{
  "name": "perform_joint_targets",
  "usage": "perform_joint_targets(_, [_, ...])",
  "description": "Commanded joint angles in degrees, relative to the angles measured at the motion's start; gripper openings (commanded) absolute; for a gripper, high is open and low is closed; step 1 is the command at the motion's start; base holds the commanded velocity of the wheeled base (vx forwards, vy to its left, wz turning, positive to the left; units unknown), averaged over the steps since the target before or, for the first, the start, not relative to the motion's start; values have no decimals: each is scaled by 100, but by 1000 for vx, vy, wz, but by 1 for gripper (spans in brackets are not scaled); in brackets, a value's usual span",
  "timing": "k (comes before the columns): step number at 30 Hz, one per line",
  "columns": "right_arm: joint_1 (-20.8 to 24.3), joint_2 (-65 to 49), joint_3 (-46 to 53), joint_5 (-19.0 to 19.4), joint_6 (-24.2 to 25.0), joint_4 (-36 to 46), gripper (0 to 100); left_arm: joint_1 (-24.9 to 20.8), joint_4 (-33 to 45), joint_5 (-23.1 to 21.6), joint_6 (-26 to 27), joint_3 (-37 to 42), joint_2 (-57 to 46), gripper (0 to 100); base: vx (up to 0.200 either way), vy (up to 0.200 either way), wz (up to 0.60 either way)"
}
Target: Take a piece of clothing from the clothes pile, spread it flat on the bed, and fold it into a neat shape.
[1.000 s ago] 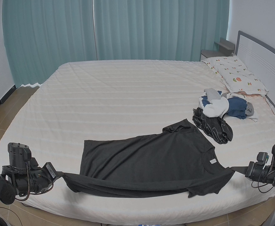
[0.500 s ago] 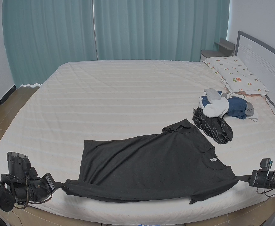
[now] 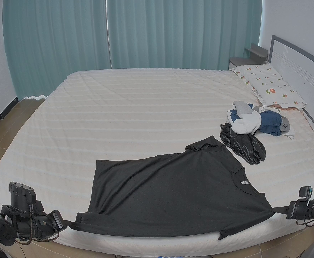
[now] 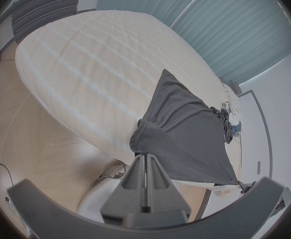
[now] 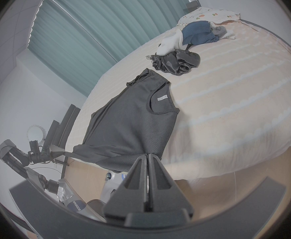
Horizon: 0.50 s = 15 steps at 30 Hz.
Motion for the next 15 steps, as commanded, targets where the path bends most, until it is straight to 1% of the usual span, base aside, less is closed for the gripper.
perform_joint_targets(1, [4,36,13,7,5,-25,0,-5,-1,0,6,-5,21,0,0,0,0])
perform_joint_targets(7, [48,98,-479,51,58,80,0,39,26,-17,-29,-330,57,0,0,0,0])
perform_joint_targets(9, [215,265,-725,77,85,133,0,39,35,-35,-38,-523,145,0,0,0,0])
perform_joint_targets(12, [417,467,-1033,68,322,133,0,48,-1,-44,-91,-760,426,0,0,0,0])
perform_joint_targets(15, [602,669,-1437,24,665,151,0,127,-1,-44,-328,-1068,707,0,0,0,0])
